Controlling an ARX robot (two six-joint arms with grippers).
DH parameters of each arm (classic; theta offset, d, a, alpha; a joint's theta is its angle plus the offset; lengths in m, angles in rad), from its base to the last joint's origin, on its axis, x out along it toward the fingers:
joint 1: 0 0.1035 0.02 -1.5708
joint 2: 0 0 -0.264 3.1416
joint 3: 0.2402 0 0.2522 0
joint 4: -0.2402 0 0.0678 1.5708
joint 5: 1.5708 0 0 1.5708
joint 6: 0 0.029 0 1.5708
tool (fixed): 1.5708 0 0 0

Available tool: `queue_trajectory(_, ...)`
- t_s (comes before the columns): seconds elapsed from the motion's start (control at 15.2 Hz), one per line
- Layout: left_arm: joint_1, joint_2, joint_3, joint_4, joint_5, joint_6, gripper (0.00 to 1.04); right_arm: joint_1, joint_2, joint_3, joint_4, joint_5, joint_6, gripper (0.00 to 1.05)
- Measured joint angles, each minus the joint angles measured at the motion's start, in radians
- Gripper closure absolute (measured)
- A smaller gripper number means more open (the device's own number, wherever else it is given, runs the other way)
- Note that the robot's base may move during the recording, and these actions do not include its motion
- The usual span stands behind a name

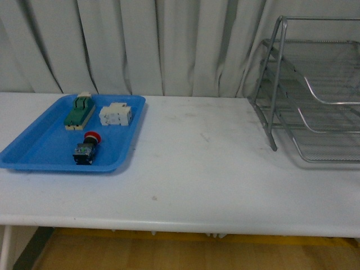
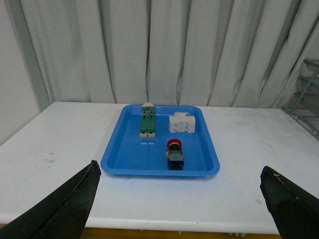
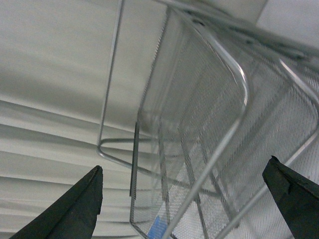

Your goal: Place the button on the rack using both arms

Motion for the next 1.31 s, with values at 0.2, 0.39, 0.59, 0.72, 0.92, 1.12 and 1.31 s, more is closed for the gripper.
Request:
queue_trajectory(0.2, 0.0, 0.0, 0.0, 0.0, 0.0, 0.0, 0.07, 0.058, 0.066, -0.068, 0.087, -0.016, 0.07, 0.06)
queue_trajectory(0.39, 0.0, 0.0, 0.0, 0.0, 0.0, 0.0, 0.07, 0.069, 0.127, -0.069, 0.09, -0.006, 0.072, 0.06)
queue_trajectory(0.59, 0.0, 0.0, 0.0, 0.0, 0.0, 0.0, 0.07, 0.072, 0.176, -0.032, 0.057, 0.002, 0.047, 0.06)
queue_trajectory(0.72, 0.0, 0.0, 0.0, 0.0, 0.0, 0.0, 0.07, 0.077, 0.193, -0.021, 0.05, 0.006, 0.035, 0.06)
queue_trajectory(0.92, 0.0, 0.0, 0.0, 0.0, 0.0, 0.0, 0.07, 0.082, 0.205, -0.001, 0.018, 0.021, 0.026, 0.06)
queue_trajectory(1.12, 0.0, 0.0, 0.0, 0.0, 0.0, 0.0, 0.07, 0.09, 0.205, 0.036, -0.021, 0.022, 0.016, 0.06)
queue_trajectory(1.31, 0.0, 0.0, 0.0, 0.0, 0.0, 0.0, 0.07, 0.103, 0.207, 0.081, -0.063, 0.026, 0.004, 0.06)
